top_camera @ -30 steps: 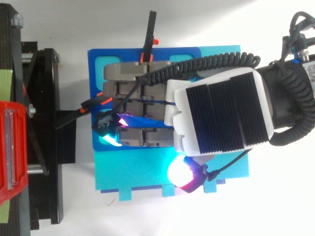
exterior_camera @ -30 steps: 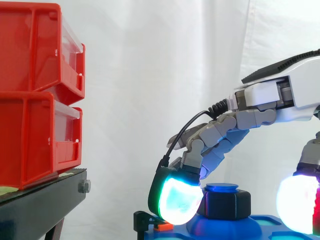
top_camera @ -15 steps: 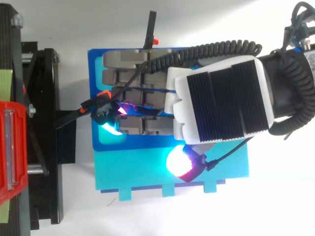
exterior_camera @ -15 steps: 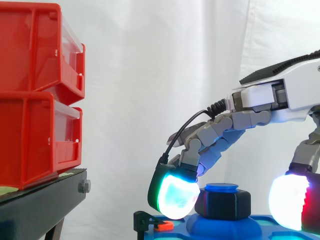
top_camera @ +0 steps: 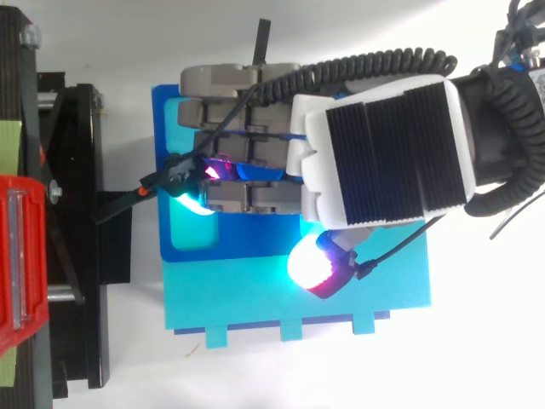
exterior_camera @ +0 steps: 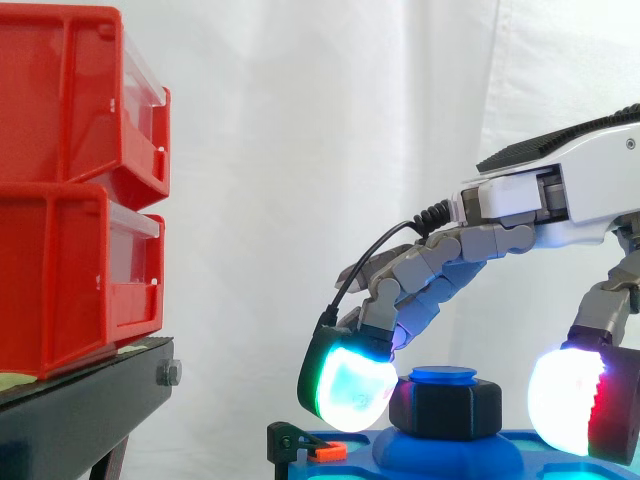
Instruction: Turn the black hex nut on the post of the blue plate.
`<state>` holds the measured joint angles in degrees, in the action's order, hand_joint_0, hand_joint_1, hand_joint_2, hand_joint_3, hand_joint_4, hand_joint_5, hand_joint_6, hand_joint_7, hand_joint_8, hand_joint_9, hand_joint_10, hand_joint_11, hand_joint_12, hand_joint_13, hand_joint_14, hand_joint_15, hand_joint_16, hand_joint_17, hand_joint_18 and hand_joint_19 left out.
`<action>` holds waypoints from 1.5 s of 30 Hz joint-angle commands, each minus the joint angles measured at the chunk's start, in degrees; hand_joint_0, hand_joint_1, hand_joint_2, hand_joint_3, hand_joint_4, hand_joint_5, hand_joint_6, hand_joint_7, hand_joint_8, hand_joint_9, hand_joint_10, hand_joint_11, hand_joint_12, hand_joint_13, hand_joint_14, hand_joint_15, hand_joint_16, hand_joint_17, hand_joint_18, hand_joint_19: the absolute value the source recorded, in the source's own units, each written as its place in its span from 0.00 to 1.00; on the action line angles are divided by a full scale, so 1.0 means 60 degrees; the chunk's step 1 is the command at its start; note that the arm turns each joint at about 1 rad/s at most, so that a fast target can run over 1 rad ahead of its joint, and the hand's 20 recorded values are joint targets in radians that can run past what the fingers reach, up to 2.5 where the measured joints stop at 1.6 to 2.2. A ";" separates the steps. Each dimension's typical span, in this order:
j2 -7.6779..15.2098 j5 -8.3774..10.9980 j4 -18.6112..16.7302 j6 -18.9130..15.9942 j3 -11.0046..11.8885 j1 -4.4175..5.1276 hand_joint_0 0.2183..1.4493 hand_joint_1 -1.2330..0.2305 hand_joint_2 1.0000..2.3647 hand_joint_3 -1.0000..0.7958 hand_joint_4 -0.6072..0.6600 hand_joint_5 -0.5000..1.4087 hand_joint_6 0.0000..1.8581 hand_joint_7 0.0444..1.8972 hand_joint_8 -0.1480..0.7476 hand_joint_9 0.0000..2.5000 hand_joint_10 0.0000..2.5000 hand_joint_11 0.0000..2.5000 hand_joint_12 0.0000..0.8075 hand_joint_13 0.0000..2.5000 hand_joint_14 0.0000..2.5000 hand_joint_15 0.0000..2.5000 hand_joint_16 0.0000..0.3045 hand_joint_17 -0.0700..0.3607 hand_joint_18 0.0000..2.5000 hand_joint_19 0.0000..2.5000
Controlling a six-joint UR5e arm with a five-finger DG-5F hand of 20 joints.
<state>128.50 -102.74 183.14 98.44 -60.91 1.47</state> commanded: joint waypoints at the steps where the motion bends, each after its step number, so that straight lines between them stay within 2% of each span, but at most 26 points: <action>1: 0.0000 -0.0001 0.0004 0.0000 0.0000 -0.0025 0.19 0.53 0.00 0.28 0.67 0.18 0.27 0.38 0.48 0.22 0.00 0.00 0.46 0.15 0.00 0.01 0.15 0.41 0.08 0.07; 23: 0.0015 -0.0030 -0.0010 0.0015 -0.0044 -0.0054 0.21 0.51 0.00 0.28 0.68 0.18 0.27 0.39 0.48 0.22 0.00 0.00 0.45 0.15 0.00 0.01 0.15 0.40 0.08 0.07; 31: 0.0000 -0.0030 -0.0010 0.0015 -0.0059 -0.0068 0.25 0.44 0.00 0.28 0.68 0.18 0.27 0.43 0.46 0.22 0.00 0.00 0.42 0.16 0.00 0.02 0.14 0.38 0.09 0.08; 36: 0.0015 -0.0030 -0.0010 0.0029 -0.0059 -0.0083 0.29 0.40 0.00 0.32 0.69 0.19 0.27 0.50 0.46 0.25 0.00 0.00 0.41 0.18 0.00 0.02 0.13 0.37 0.12 0.09; 45: 0.0000 -0.0030 -0.0025 0.0029 -0.0059 -0.0083 0.32 0.41 0.01 0.35 0.69 0.20 0.27 0.57 0.47 0.29 0.00 0.03 0.40 0.22 0.00 0.04 0.12 0.36 0.17 0.10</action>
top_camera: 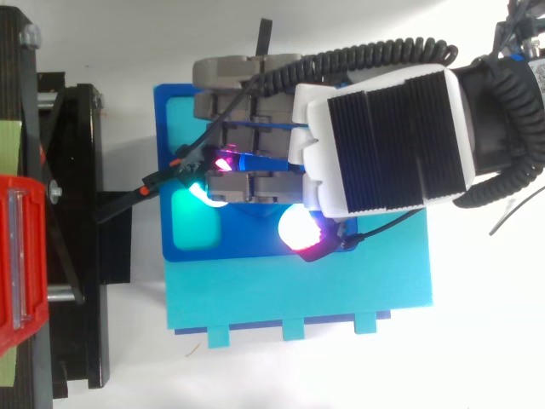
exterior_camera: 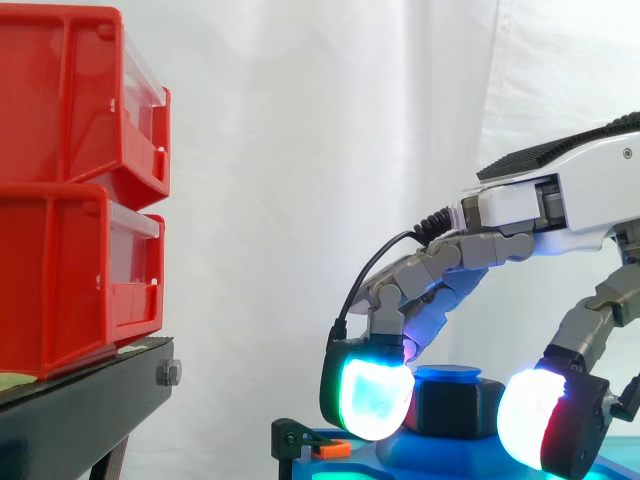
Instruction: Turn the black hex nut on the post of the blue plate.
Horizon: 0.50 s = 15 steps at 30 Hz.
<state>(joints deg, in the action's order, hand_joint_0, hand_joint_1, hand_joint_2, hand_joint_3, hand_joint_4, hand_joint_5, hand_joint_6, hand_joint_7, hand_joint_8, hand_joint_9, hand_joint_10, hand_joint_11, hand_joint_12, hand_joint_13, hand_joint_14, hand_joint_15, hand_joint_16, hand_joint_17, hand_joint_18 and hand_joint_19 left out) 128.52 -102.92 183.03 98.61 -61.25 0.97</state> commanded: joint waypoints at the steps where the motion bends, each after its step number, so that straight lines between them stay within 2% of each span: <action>1: 0.0011 0.0000 -0.0007 0.0000 -0.0002 -0.0001 0.32 0.41 0.01 0.35 0.68 0.20 0.27 0.58 0.48 0.29 0.00 0.03 0.40 0.22 0.00 0.04 0.12 0.36 0.18 0.10; 7: -0.0004 0.0000 -0.0037 0.0000 -0.0002 -0.0001 0.33 0.42 0.01 0.37 0.67 0.20 0.27 0.59 0.48 0.30 0.00 0.03 0.40 0.22 0.00 0.04 0.12 0.36 0.18 0.11; 15: 0.0011 0.0000 -0.0066 0.0000 -0.0016 -0.0001 0.33 0.36 0.01 0.37 0.65 0.20 0.27 0.63 0.48 0.29 0.00 0.04 0.41 0.23 0.00 0.05 0.12 0.36 0.19 0.11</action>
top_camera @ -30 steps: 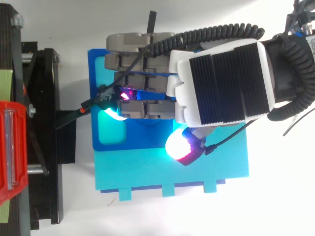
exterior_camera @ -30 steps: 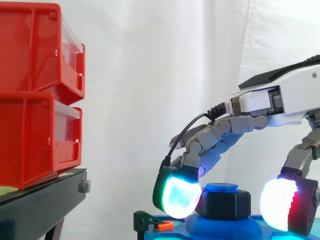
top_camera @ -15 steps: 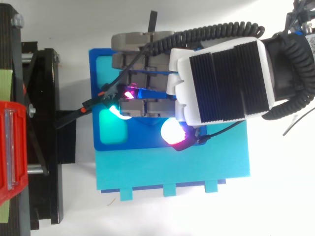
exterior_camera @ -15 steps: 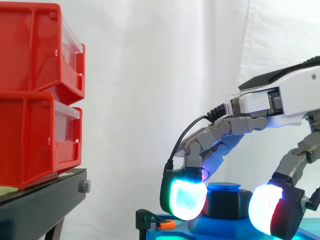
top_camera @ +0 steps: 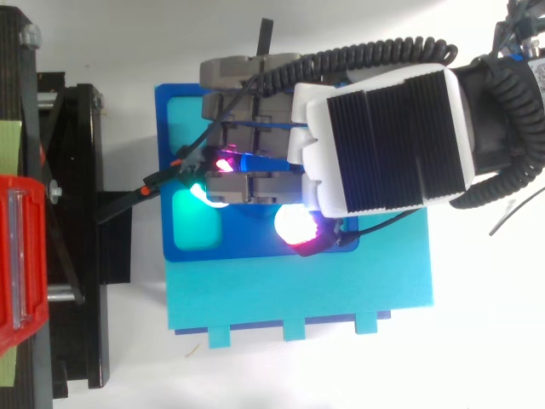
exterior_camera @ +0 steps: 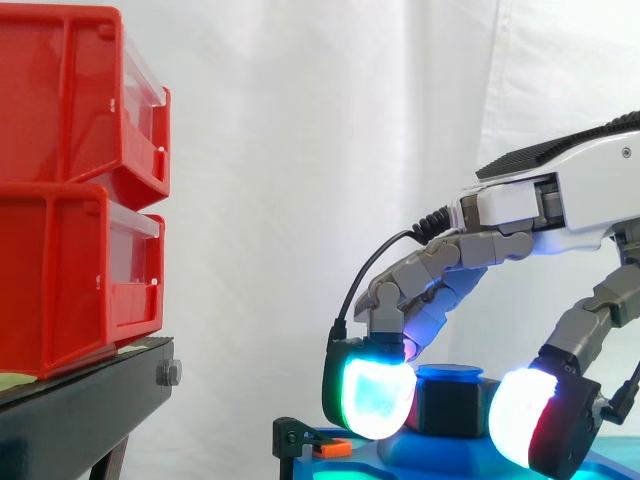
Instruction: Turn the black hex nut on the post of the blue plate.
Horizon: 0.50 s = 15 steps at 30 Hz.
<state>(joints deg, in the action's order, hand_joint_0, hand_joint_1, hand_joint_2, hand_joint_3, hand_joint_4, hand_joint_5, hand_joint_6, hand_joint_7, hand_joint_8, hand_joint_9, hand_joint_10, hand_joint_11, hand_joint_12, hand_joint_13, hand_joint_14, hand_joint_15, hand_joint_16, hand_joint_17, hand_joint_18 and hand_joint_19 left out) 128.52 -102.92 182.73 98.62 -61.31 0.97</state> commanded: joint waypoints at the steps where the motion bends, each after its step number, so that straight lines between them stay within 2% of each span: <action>1: -0.0004 0.0000 -0.0031 0.0000 -0.0006 0.0000 0.33 0.36 0.01 0.37 0.66 0.20 0.27 0.63 0.48 0.29 0.00 0.04 0.41 0.23 0.00 0.05 0.12 0.36 0.19 0.11; 9: -0.0004 0.0000 -0.0045 0.0000 -0.0006 0.0000 0.31 0.33 0.00 0.30 0.67 0.19 0.27 0.62 0.47 0.29 0.00 0.04 0.41 0.23 0.00 0.05 0.12 0.36 0.19 0.11; 15: -0.0004 0.0000 -0.0089 0.0000 -0.0006 0.0000 0.33 0.33 0.00 0.30 0.66 0.20 0.27 0.63 0.48 0.31 0.00 0.05 0.40 0.25 0.00 0.05 0.12 0.35 0.21 0.10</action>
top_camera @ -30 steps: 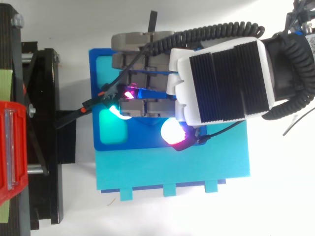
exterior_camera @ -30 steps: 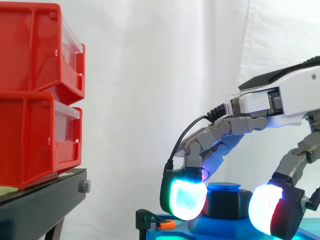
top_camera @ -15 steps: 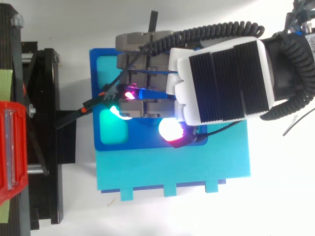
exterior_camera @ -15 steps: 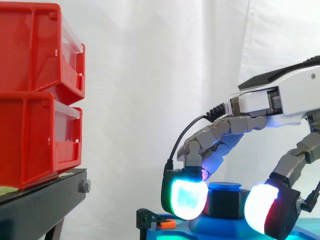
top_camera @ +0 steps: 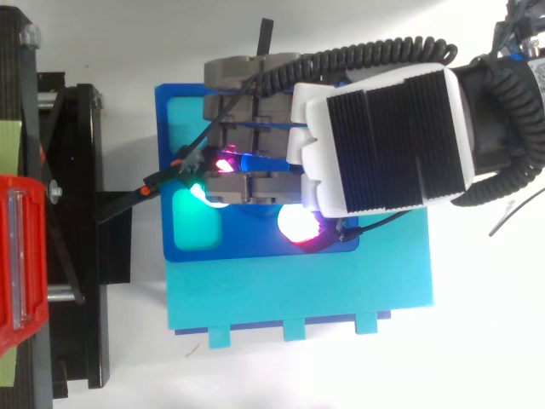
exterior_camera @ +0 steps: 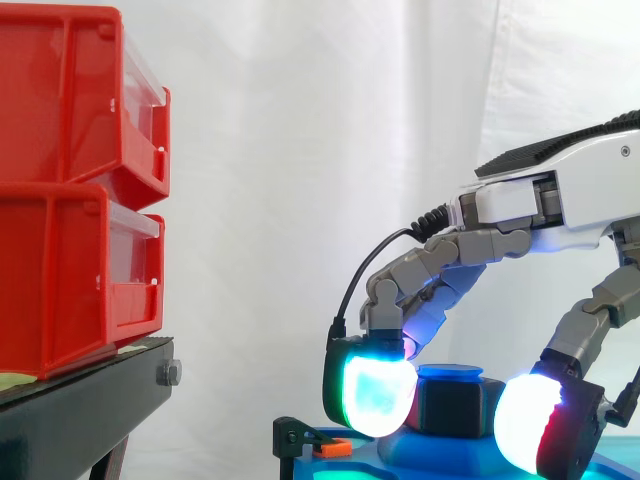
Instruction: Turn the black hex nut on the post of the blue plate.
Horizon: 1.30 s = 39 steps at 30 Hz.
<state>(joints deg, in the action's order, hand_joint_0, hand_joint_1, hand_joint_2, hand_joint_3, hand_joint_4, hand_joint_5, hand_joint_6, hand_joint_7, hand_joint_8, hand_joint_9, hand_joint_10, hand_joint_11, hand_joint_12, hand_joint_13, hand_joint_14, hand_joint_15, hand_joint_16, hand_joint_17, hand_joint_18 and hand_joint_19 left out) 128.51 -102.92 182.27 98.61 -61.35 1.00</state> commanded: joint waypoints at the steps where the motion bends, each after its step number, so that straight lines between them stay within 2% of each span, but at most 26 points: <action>1: -0.0002 0.0000 -0.0027 0.0000 0.0000 0.0009 0.33 0.33 0.00 0.30 0.66 0.20 0.27 0.63 0.48 0.31 0.00 0.06 0.40 0.26 0.00 0.06 0.12 0.35 0.21 0.10; 5: -0.0002 0.0014 -0.0027 -0.0015 0.0000 0.0024 0.32 0.34 0.00 0.29 0.65 0.20 0.27 0.62 0.47 0.32 0.00 0.06 0.40 0.26 0.00 0.06 0.11 0.34 0.21 0.10; 8: -0.0002 0.0000 -0.0042 -0.0015 0.0000 0.0053 0.25 0.38 0.00 0.28 0.70 0.18 0.27 0.54 0.49 0.30 0.00 0.04 0.42 0.25 0.00 0.06 0.13 0.36 0.21 0.10; 13: -0.0002 0.0014 -0.0086 -0.0117 0.0000 0.0097 0.18 0.42 0.00 0.28 0.68 0.16 0.27 0.42 0.49 0.25 0.00 0.01 0.47 0.20 0.00 0.04 0.16 0.42 0.19 0.09; 20: -0.0002 0.0014 -0.0071 -0.0542 0.0293 0.0199 0.15 0.45 0.00 0.28 0.64 0.14 0.27 0.36 0.45 0.14 0.00 0.00 0.49 0.13 0.00 0.01 0.18 0.45 0.14 0.07; 25: -0.0017 0.0029 0.0046 -0.1113 0.0557 0.0258 0.14 0.47 0.00 0.28 0.63 0.13 0.27 0.35 0.46 0.13 0.00 0.00 0.49 0.12 0.00 0.00 0.18 0.46 0.13 0.07; 27: -0.0002 0.0029 0.0222 -0.1538 0.0835 0.0273 0.15 0.47 0.00 0.28 0.63 0.13 0.27 0.35 0.46 0.13 0.00 0.00 0.49 0.12 0.00 0.00 0.19 0.46 0.12 0.07; 32: -0.0017 0.0029 0.0544 -0.2036 0.0996 0.0258 0.15 0.48 0.00 0.28 0.63 0.13 0.27 0.35 0.45 0.13 0.00 0.00 0.49 0.11 0.00 0.00 0.18 0.46 0.12 0.07; 38: -0.0208 0.0014 0.1511 -0.2256 0.1011 0.0199 0.15 0.48 0.00 0.28 0.63 0.13 0.27 0.35 0.46 0.13 0.00 0.00 0.49 0.11 0.00 0.00 0.18 0.46 0.11 0.07; 39: -0.0398 0.0044 0.2038 -0.2344 0.0996 0.0170 0.15 0.48 0.00 0.28 0.63 0.14 0.27 0.35 0.46 0.13 0.00 0.00 0.49 0.11 0.00 0.00 0.18 0.46 0.11 0.07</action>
<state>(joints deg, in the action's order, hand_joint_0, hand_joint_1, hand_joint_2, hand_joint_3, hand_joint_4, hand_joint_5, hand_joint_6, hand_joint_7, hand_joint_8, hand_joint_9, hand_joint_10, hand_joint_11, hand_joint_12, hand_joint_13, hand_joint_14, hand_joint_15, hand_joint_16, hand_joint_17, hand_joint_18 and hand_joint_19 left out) 127.60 -102.74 189.55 85.41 -55.34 2.33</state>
